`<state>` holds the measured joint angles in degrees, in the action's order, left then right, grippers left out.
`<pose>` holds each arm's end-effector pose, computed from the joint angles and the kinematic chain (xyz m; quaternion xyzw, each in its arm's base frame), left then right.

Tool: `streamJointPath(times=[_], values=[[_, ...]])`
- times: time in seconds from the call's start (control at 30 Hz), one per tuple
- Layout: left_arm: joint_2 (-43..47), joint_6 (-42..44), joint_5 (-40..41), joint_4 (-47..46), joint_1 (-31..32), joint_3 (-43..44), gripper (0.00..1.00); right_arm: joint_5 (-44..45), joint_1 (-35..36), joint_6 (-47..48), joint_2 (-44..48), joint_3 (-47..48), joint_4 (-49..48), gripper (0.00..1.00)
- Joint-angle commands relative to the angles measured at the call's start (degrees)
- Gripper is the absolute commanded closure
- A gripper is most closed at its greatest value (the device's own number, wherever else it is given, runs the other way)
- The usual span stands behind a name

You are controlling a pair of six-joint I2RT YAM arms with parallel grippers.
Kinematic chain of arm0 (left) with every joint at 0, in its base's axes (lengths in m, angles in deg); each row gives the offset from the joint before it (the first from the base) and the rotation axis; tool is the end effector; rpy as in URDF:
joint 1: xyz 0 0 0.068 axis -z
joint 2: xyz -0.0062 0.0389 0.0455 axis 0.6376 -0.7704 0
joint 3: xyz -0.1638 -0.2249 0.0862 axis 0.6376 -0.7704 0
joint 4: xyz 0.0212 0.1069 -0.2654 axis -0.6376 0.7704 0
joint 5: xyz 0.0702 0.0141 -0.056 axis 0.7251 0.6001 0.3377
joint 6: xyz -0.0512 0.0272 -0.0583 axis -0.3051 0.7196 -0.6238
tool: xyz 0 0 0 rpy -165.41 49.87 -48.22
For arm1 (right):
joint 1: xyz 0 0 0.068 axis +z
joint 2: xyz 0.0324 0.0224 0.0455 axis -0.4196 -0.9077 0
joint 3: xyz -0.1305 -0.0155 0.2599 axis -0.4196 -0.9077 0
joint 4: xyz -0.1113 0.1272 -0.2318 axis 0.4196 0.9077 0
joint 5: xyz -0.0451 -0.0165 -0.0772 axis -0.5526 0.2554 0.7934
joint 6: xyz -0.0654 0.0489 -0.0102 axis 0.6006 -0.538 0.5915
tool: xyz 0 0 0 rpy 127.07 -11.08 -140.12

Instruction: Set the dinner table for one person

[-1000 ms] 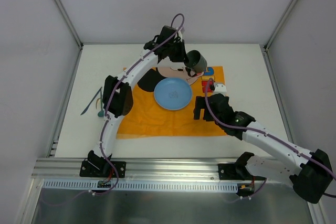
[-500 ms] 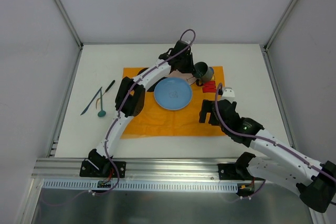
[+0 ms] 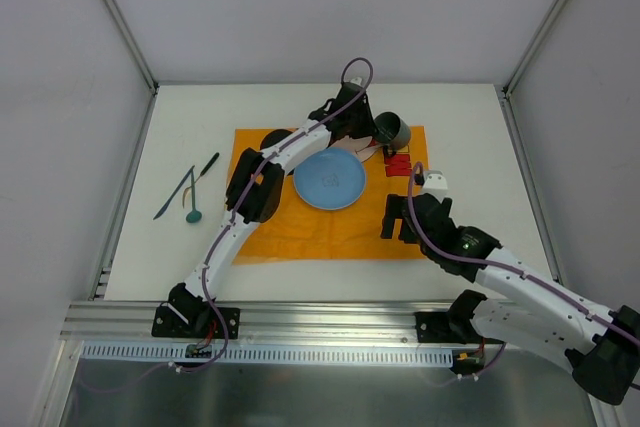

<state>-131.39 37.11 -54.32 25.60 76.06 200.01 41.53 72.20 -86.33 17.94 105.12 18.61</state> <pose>0.5346 -0.4038 0.1742 0.0053 0.8530 -0.3534 0.3839 0.1736 0.1393 0.2387 -0.1011 0.8730 0.0574 0.4736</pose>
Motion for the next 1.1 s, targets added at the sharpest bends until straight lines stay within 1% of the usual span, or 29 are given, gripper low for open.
streamJointPath(times=[0.0,0.23,0.33,0.4,0.57,0.77,1.07], values=[[1.0,-2.1,-0.7,-6.2,0.6,3.4,1.0,1.4,0.3,-0.6,-0.7,0.0,-0.3,0.01],[3.6,-1.0,-3.0,-6.3,0.7,0.7,1.0,0.7,0.4,-0.6,-2.7,0.1,-1.8,0.01],[6.6,0.3,-3.8,-6.4,0.6,-1.7,1.0,0.7,0.8,-1.0,-3.6,-0.1,-2.2,0.01],[10.6,1.1,-3.1,-6.3,0.6,-5.5,1.0,0.5,0.9,-1.1,-4.2,-0.2,-2.7,0.01],[13.3,2.2,-3.3,-5.6,0.6,-8.0,1.0,0.6,1.6,-1.6,-5.1,0.1,-3.4,0.01],[13.7,2.3,-4.0,-5.4,0.6,-9.1,1.0,1.1,2.4,-2.1,-6.3,0.2,-3.4,0.01],[11.7,2.2,-4.6,-4.9,0.6,-9.0,1.0,1.8,2.5,-2.1,-6.5,0.2,-3.5,0.01]])
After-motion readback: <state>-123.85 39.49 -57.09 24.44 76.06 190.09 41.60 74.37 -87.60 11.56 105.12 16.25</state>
